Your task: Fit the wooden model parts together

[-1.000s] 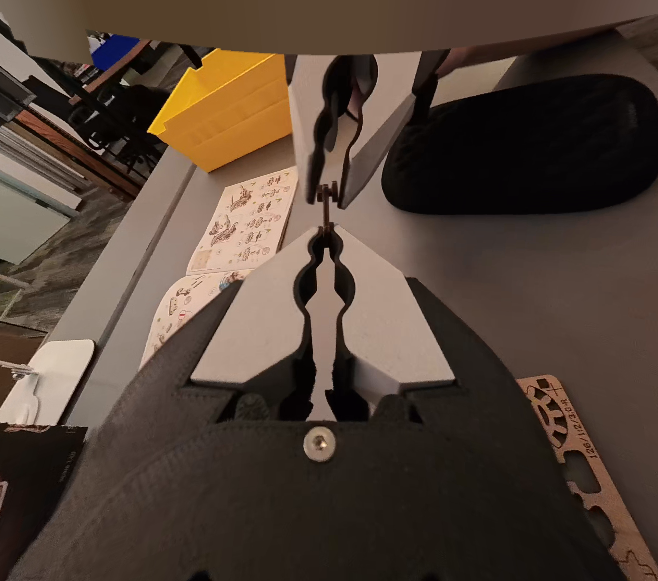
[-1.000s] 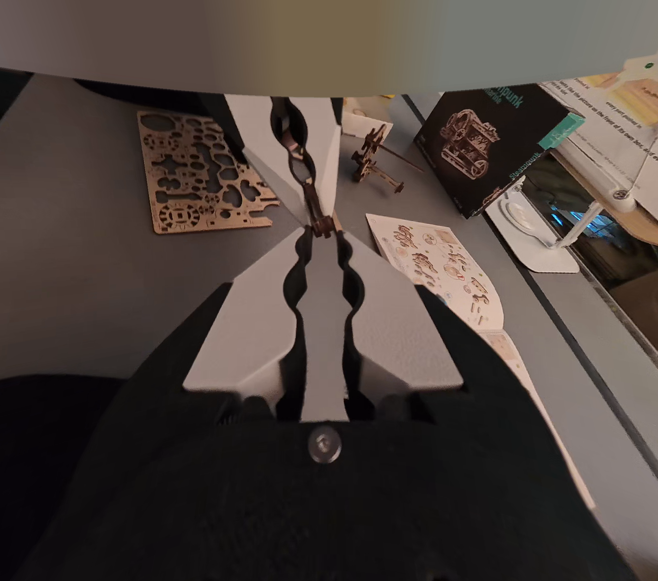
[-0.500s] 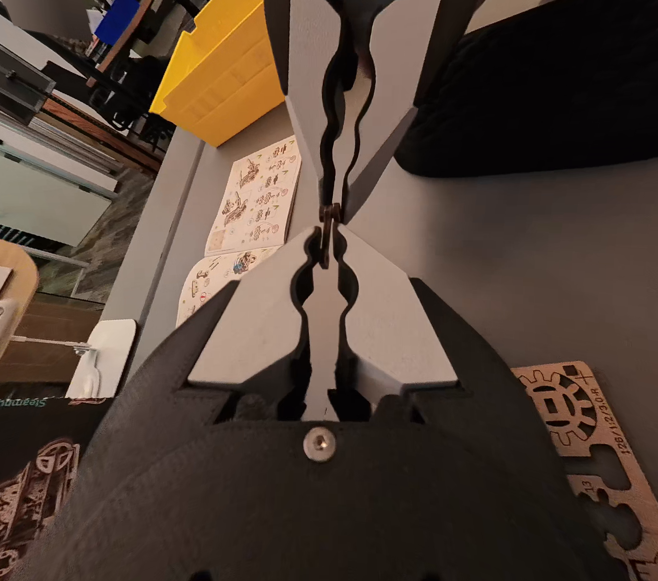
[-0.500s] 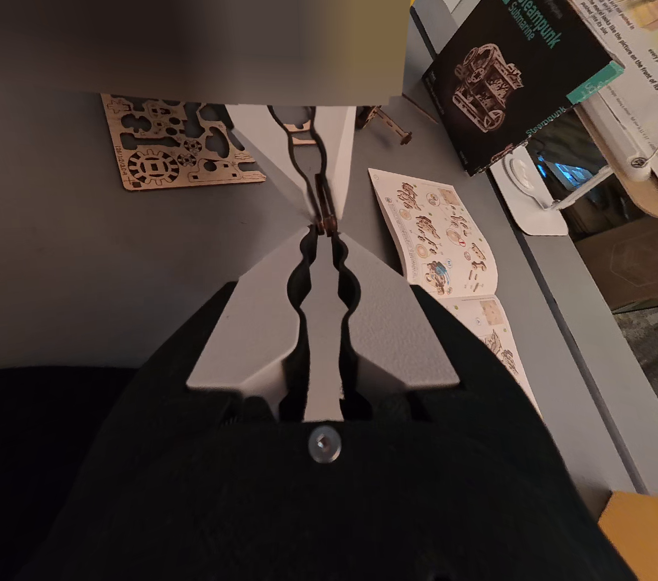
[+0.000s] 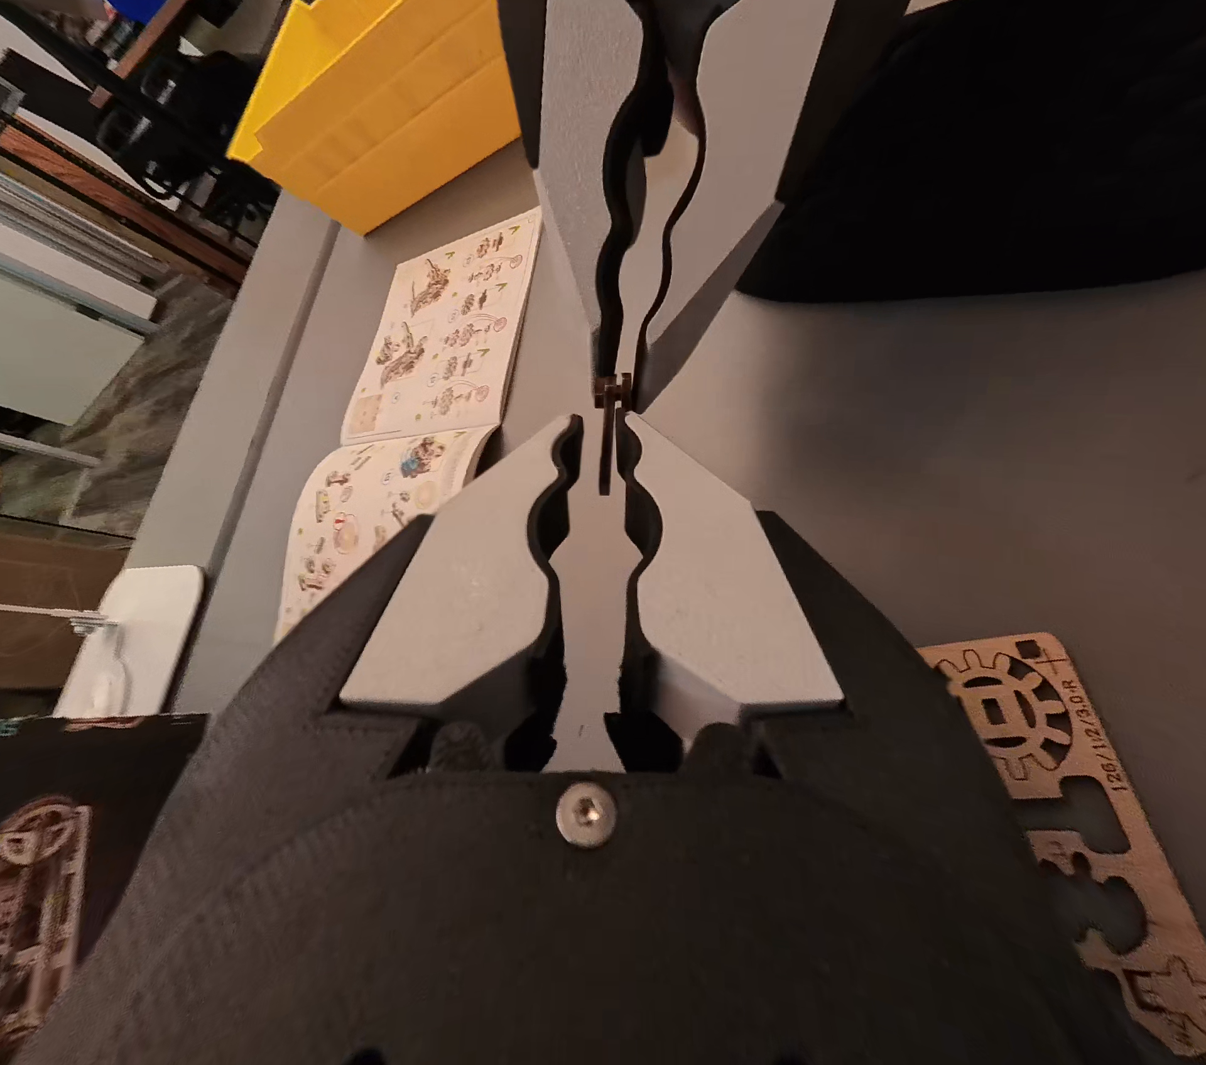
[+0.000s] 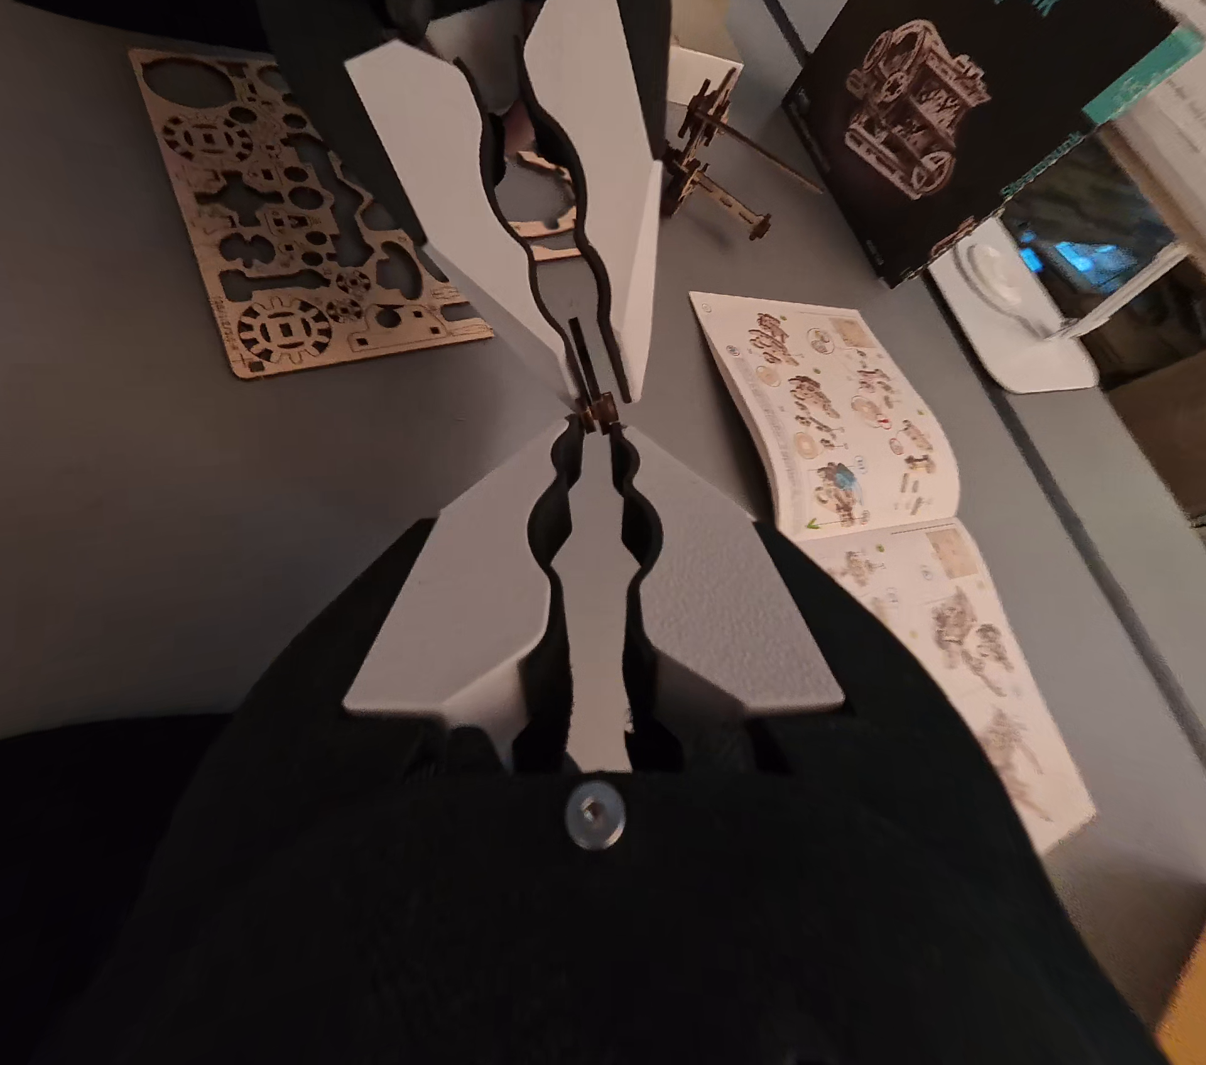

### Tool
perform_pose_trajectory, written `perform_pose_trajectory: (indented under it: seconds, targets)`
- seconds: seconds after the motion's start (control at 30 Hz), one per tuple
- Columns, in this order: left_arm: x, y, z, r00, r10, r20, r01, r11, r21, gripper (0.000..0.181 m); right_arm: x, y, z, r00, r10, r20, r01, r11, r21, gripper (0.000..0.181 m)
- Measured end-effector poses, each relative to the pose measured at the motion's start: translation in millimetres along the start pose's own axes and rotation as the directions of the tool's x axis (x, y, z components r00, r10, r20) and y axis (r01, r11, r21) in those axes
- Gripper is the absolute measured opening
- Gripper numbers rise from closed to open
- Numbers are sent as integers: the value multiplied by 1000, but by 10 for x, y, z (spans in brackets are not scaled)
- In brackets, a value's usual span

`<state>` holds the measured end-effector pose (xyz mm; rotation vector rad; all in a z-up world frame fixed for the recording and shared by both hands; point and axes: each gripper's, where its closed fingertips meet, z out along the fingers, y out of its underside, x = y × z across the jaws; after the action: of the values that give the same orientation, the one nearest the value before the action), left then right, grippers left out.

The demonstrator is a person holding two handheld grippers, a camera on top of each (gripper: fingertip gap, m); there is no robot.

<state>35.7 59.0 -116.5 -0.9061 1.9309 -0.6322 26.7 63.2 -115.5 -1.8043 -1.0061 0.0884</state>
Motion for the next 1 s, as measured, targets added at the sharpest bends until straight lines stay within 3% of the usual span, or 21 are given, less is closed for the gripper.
perform_pose_trajectory:
  seconds: [0.17,0.3,0.53,0.7,1.0]
  targets:
    - [11,-33,-28,985,-147,-91,151,988,36,8,22,-7,-22,957,259,133,-267,962,48,5]
    - [17,-84,-59,960,-233,-157,246,967,67,9,10,-22,-35,902,370,223,-390,919,52,5]
    - [42,-14,-14,967,-215,-138,219,976,18,4,-7,44,18,948,278,156,-284,959,18,5]
    - [84,-19,-12,958,-232,-168,237,972,7,12,-8,51,34,968,224,116,-227,974,10,5]
    - [142,-16,-22,975,-138,-174,141,990,8,6,-88,61,12,996,-33,82,31,999,21,4]
